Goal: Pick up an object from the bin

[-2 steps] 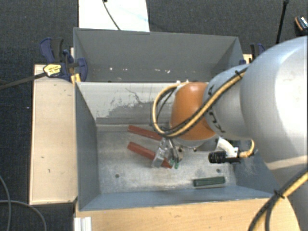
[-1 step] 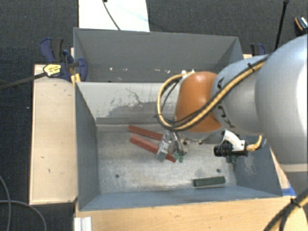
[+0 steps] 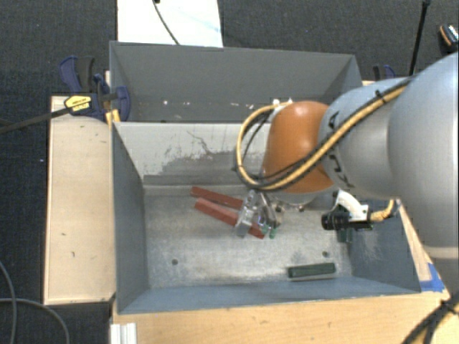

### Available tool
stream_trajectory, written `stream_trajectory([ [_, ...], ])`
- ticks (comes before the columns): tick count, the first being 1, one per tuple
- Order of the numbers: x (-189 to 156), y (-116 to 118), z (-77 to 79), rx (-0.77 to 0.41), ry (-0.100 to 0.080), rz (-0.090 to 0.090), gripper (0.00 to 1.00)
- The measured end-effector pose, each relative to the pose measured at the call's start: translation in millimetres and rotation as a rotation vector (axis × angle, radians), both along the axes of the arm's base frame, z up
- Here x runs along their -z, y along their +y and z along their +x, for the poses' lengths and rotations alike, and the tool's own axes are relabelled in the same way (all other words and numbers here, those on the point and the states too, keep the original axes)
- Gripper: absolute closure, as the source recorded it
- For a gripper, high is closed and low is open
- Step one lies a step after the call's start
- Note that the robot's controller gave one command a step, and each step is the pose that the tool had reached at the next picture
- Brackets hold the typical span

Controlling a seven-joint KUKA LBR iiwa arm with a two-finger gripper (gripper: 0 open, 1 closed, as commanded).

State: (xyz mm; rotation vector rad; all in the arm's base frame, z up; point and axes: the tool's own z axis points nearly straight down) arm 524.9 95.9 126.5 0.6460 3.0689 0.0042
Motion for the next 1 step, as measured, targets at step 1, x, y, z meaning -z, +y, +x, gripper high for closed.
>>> stream_trajectory([
  [1, -27.1, 0.1, 0.9, -0.004, 0.000, 0.000, 1.00],
])
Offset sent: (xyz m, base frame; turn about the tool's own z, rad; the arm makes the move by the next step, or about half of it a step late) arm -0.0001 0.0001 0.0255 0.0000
